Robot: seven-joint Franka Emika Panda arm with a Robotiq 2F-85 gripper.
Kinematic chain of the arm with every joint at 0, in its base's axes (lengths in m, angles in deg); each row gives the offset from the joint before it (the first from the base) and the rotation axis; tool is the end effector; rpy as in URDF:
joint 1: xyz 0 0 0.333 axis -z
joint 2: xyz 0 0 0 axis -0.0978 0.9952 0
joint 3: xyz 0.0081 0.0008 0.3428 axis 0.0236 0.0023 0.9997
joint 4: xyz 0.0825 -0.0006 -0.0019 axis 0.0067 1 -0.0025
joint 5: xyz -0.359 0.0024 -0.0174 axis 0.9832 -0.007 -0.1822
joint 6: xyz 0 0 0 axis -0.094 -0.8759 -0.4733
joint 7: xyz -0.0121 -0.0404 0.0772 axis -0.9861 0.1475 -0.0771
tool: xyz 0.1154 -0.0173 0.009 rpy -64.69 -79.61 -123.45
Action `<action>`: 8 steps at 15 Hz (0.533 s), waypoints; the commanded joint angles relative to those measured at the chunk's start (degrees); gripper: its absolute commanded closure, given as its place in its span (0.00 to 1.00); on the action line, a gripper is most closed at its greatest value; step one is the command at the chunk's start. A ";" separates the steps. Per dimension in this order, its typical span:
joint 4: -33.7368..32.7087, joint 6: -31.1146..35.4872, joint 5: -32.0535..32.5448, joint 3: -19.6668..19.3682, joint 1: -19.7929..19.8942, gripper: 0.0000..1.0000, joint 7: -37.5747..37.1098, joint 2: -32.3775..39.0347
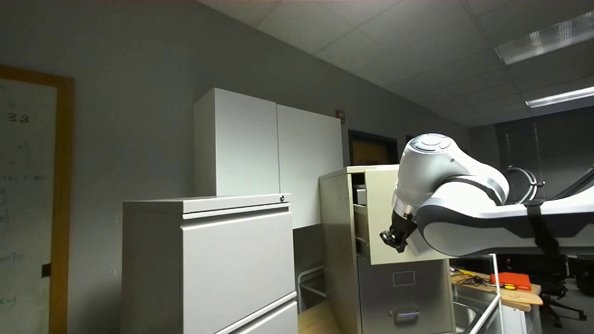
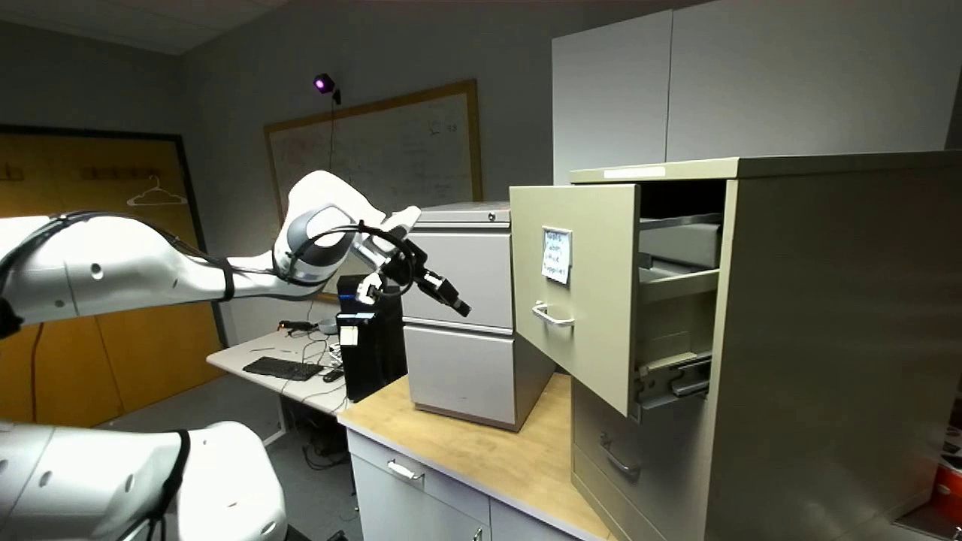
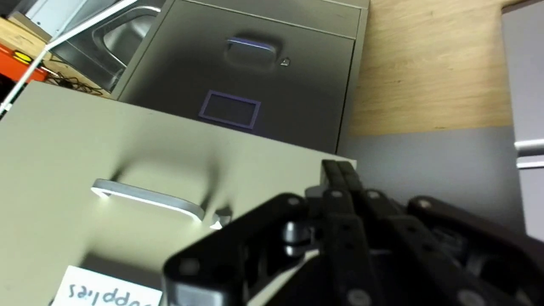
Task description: Close the top drawer on the right
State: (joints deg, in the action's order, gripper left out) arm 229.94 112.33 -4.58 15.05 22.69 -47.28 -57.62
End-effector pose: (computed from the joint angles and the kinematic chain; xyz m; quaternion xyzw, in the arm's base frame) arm 0.2553 -0.0310 0.6165 0.8914 -0.2254 0.3310 0.2121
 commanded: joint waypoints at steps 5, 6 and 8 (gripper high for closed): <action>-0.81 10.61 -1.11 -1.43 7.30 1.00 -2.24 3.72; -1.30 12.15 -1.00 -1.13 8.06 1.00 -2.15 4.61; -2.26 14.63 -0.96 -0.61 9.43 1.00 -1.95 6.30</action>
State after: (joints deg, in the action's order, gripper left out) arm 230.12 124.19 -5.12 13.25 29.83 -48.38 -54.40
